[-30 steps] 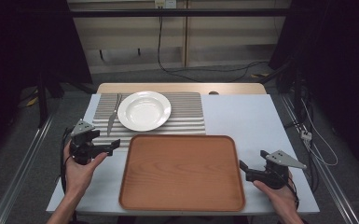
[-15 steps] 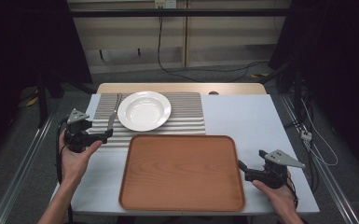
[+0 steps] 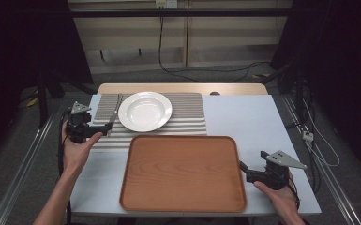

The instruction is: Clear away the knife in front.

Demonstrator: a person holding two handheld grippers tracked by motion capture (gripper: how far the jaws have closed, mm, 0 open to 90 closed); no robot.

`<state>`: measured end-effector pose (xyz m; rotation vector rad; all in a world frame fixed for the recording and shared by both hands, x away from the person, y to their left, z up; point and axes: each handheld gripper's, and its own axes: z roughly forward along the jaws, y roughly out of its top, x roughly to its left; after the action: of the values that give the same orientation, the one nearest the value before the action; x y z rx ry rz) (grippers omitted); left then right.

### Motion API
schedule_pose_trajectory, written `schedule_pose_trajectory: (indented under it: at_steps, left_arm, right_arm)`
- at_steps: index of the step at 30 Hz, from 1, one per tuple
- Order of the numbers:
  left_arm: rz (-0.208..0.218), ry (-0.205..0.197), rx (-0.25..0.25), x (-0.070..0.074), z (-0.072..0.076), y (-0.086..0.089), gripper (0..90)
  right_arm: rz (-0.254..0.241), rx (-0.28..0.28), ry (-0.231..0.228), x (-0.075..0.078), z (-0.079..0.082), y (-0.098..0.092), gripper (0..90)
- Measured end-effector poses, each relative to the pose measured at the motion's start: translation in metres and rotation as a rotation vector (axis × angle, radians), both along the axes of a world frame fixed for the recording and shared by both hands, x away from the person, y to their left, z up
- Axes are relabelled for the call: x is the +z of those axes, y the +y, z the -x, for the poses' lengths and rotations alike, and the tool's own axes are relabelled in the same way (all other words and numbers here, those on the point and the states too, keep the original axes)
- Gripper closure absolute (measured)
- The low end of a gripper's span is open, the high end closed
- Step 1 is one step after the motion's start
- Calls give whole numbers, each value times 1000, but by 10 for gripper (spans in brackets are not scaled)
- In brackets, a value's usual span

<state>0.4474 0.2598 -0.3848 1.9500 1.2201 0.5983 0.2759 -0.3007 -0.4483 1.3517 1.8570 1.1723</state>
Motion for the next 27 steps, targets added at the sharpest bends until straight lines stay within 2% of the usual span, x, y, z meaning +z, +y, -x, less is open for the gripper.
schedule_pose_trajectory:
  at_steps: [4,5,8,9,13,14,17,18,19,23,24,27]
  left_arm:
    - [0,8,9,0,-8,1,133]
    - [-14,9,21,1,-14,2,140]
    - [-8,8,28,1,-21,3,151]
    - [-24,15,38,2,-28,3,156]
    - [-46,25,52,1,-38,0,185]
    - [-47,31,56,0,-45,-1,203]
    - [-50,34,70,-2,-52,-2,219]
    - [-64,54,65,-4,-59,-2,233]
    - [-64,54,65,-4,-59,-2,237]
    - [-57,70,79,-8,-78,-4,237]
    - [-57,70,79,-8,-78,-4,237]
    - [-75,81,85,-11,-89,-6,268]
  right_arm:
    - [-1,3,2,0,-1,0,90]
    - [0,4,2,0,-1,0,90]
    - [0,4,3,-1,-2,1,90]
    - [1,5,3,-1,-2,1,90]
    - [-1,4,8,-1,-2,1,90]
    - [-2,3,8,-1,-2,1,90]
    - [0,2,8,-1,-2,0,90]
    - [-1,2,8,-1,-2,0,90]
    - [-1,2,8,-2,-3,0,90]
    - [-3,5,13,-2,-3,0,90]
    - [-3,5,13,-2,-4,0,90]
    - [-1,8,15,-3,-4,-1,90]
